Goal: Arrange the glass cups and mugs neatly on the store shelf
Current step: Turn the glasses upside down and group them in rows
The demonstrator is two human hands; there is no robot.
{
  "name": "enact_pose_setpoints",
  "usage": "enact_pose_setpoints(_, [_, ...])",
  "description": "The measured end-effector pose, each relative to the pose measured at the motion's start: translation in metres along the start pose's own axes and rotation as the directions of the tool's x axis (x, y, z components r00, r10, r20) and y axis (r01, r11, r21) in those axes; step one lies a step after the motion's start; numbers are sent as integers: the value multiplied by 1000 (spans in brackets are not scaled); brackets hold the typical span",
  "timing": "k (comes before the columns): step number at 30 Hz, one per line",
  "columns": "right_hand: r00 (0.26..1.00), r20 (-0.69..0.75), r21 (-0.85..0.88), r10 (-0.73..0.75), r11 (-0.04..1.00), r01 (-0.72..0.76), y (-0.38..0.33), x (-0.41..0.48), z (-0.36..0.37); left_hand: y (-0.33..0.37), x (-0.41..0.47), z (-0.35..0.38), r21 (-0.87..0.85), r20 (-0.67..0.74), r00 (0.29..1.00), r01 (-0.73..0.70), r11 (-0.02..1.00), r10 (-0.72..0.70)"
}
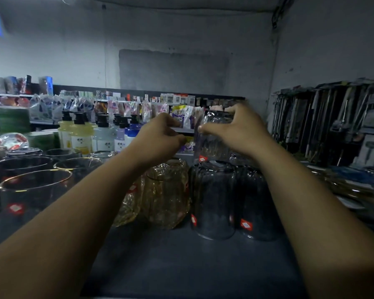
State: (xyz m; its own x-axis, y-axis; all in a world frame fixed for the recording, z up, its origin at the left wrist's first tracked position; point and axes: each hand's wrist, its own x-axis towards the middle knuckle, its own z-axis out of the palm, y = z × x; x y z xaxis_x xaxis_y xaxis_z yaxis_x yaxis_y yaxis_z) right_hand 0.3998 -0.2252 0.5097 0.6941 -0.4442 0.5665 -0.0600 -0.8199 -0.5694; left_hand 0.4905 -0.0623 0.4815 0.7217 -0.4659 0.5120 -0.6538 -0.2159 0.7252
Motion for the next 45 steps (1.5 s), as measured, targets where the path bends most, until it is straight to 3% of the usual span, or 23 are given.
enact_pose_setpoints(10, [925, 360, -271, 126, 962, -25, -10, 11, 12, -2, 0, 7, 81, 15, 999, -51, 995, 50])
enact_pose_setpoints(20, [827, 519, -480, 217, 874, 72, -16, 27, 14, 0, 1, 10, 198, 83, 990, -132, 971, 118])
enact_pose_setpoints(26, [822, 541, -516, 177, 842, 158, -14, 24, 12, 0, -1, 10, 277, 205, 969, -190, 942, 135])
enact_pose_setpoints(30, [809, 576, -372, 118, 919, 131, -13, 21, -8, 5, -5, 10, 297, 260, 954, -224, 928, 147])
enact_pose_setpoints(33, [838, 543, -324, 47, 933, 158, -8, 10, -32, 11, -8, 10, 274, 280, 951, -212, 938, 133])
enact_pose_setpoints(37, [880, 472, -447, 45, 873, 195, 10, -5, -58, 18, -12, 12, 253, 382, 917, -220, 942, 111])
enact_pose_setpoints(40, [848, 517, -545, 119, 809, 218, 16, -10, -62, 20, -13, 15, 265, 409, 907, -217, 939, 94])
enact_pose_setpoints(45, [787, 603, -560, 131, 772, 300, 24, -11, -67, 17, -11, 17, 268, 405, 907, -237, 934, 114])
